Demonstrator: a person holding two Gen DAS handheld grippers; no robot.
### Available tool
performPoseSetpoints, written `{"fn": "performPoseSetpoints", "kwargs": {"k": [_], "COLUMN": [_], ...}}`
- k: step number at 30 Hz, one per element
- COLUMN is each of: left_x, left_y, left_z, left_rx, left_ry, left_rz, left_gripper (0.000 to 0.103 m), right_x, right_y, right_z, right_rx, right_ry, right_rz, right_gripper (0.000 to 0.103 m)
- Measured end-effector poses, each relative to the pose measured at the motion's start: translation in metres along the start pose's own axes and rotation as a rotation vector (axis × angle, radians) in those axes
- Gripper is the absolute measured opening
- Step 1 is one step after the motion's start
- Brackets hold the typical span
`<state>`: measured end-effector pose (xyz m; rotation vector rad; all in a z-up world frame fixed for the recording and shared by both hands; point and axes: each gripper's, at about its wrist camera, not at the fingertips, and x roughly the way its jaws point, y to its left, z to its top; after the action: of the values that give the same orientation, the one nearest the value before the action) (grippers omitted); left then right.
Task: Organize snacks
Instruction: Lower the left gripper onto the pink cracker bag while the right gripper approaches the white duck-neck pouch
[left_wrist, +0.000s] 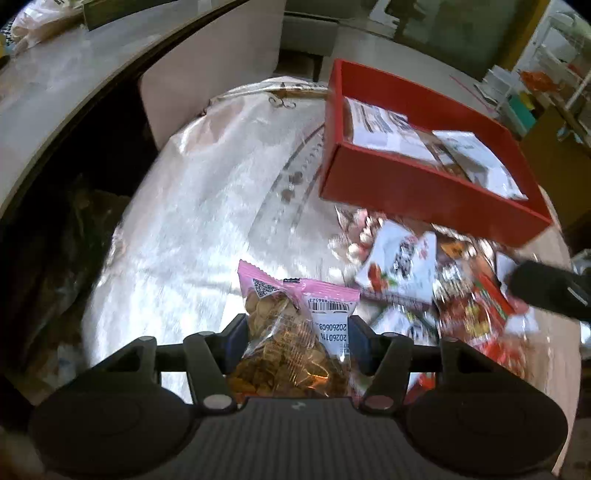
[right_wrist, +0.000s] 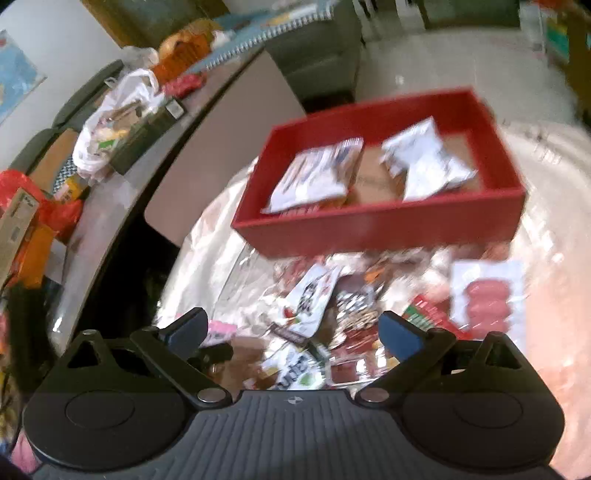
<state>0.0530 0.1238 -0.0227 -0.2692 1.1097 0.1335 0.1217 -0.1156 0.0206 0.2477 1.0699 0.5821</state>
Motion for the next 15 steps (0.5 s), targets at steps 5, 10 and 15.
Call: {"fn": "performPoseSetpoints", "kwargs": {"k": [5,10,15], "left_x": [0.006,0.016,0.017], "left_y": [0.0,0.004,-0.002], "left_z": [-0.011,-0.009,-0.008], "left_rx": [0.036,-0.02,0.005], "left_ry": [0.034,0.09,0.081], "left_rz": [-0.01,-0.079,-0.075], "left_gripper": [0.051,0.051,0.051], "right_x": [0.037,0.067,0.091], "right_y": [0.021,0.018,0.022], "right_z": [0.008,0.008,0.01], "right_rx": [-0.085,-0.011,0.02], "right_ry": [0.064,0.14,0.176], "right_rz": [-0.065,-0.02,-0.038], "right_gripper": [0.086,0.08,0.079]}}
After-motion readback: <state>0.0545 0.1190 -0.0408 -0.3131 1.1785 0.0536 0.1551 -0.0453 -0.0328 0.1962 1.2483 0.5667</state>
